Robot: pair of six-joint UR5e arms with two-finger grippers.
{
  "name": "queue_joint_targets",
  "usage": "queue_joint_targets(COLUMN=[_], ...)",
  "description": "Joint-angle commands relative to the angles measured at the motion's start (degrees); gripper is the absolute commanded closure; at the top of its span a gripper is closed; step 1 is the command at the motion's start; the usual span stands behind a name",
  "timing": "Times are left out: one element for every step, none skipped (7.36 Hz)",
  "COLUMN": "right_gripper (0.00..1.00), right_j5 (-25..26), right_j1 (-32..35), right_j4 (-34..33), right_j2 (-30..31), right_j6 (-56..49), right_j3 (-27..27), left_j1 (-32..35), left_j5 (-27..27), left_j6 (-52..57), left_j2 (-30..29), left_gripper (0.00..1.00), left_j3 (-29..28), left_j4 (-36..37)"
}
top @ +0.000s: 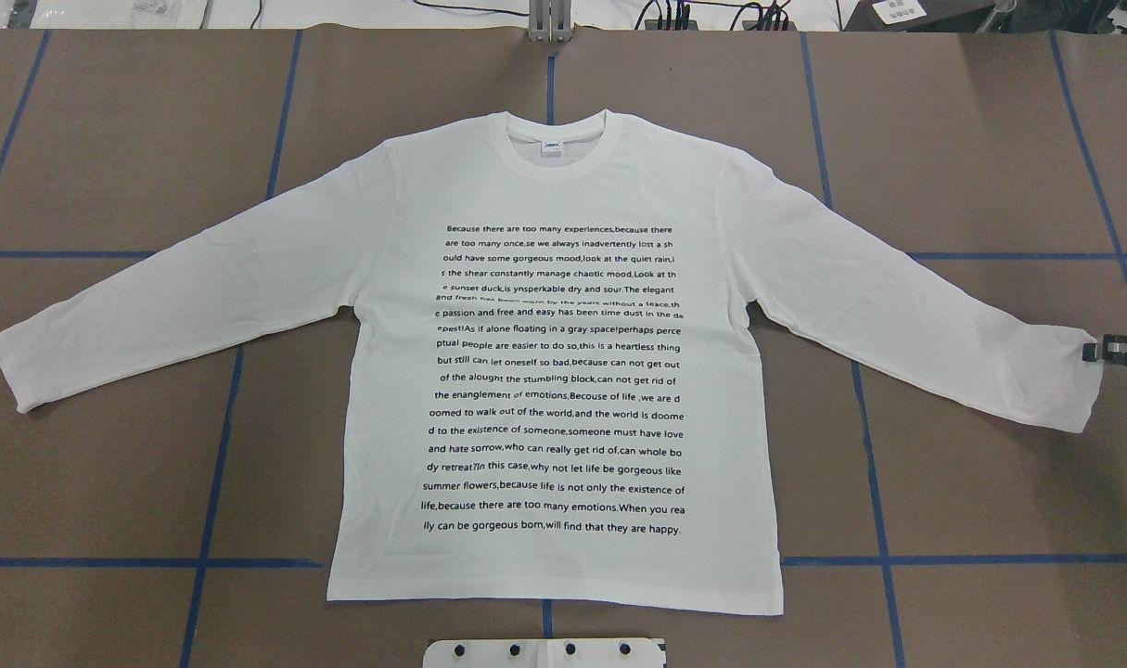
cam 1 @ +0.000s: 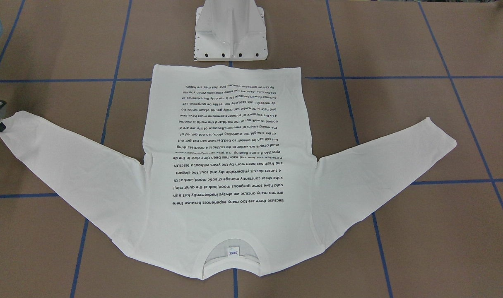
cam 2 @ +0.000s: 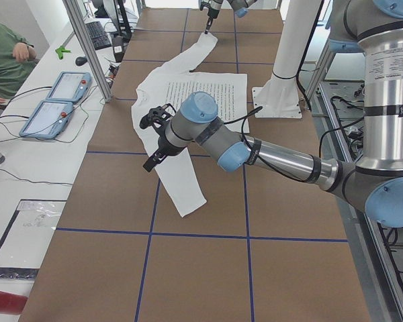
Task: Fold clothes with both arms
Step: 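Move the right gripper to the sleeve cuff nearest it and grasp it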
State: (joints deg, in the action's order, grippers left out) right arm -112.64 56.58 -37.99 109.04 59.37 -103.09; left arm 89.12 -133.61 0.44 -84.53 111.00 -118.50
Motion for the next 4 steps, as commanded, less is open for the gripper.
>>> queue_joint_targets(right_gripper=[1.0,1.0,1.0,1.0], right_j5=[-1.27,-1.18,-1.18,-0.48], right_j1=[4.83,6.68,7.83,8.01], right_j4=[-21.58,-31.61,-42.85,-56.62], right_j2=[-5.55,-12.38,-20.63,-33.5], right_j6=[-0.05,0.04,0.04,0.3], right_j3=[-13.22,-16.06,-18.09,-18.28], left_j1=[0.0,0.0,0.0,0.0], left_j5=[0.02,0.02,0.02,0.02], left_j6=[0.0,0.0,0.0,0.0], left_j2=[0.24,0.24,0.24,0.24], left_gripper=[0.0,0.0,0.0,0.0], left_j3=[0.0,-0.08,0.0,-0.08], left_j4=[0.02,-0.06,-0.06,0.02])
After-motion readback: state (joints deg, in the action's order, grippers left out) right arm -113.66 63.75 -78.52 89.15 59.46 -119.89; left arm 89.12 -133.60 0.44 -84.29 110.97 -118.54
